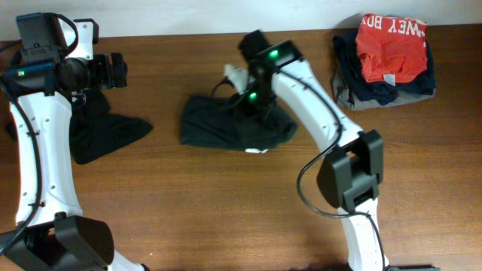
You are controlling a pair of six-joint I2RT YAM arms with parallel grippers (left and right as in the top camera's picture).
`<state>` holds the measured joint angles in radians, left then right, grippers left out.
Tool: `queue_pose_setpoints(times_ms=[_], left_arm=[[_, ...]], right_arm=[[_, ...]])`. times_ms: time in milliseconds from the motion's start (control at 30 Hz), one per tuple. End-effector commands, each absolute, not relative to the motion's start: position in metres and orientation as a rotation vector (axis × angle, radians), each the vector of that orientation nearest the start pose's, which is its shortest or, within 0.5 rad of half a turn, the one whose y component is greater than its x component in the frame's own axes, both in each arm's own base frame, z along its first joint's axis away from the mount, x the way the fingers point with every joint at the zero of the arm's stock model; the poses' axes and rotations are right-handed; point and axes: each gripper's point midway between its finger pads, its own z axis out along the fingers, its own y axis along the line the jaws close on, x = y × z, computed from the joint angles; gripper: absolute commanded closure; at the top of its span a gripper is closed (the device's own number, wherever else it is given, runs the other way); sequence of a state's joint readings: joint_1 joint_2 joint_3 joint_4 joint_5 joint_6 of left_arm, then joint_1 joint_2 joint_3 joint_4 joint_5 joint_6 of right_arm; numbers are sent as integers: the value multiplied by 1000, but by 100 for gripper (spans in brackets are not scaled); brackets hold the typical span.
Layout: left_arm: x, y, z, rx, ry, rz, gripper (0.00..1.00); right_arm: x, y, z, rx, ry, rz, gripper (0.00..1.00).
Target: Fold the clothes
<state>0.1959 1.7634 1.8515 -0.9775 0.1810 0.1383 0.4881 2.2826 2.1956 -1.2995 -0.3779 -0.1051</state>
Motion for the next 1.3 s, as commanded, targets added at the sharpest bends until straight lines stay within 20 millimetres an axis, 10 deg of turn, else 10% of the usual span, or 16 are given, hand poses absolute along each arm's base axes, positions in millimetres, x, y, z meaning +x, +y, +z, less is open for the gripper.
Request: queue_pose_setpoints(times_ms=[0,67,133,200,300,633,933,1267], left_arm=[[460,64,270,-2,2432,-53,1],[460,64,269,-2,2434,-54,1],[461,64,267,-2,2438,-55,1],[461,64,266,-3,2440,-55,1],[461,64,266,-3,2440,-55,1],[461,67,266,-11,2439,-52,1],[461,68,267,-11,2435,-51,1],[461,68,266,-11,2437,-51,1]], right_arm=[[401,303,145,-919,2736,548,94],[404,316,144,-947,2689,525,80],[406,327,146,-966,2647,532,40],[408,337,148,-977,2608,544,20],[409,341,151,-981,2592,575,13],[415,334,152,-952,2598,613,17],[421,371,131,-809,2620,683,96],[401,411,86,-829,2671,712,89]])
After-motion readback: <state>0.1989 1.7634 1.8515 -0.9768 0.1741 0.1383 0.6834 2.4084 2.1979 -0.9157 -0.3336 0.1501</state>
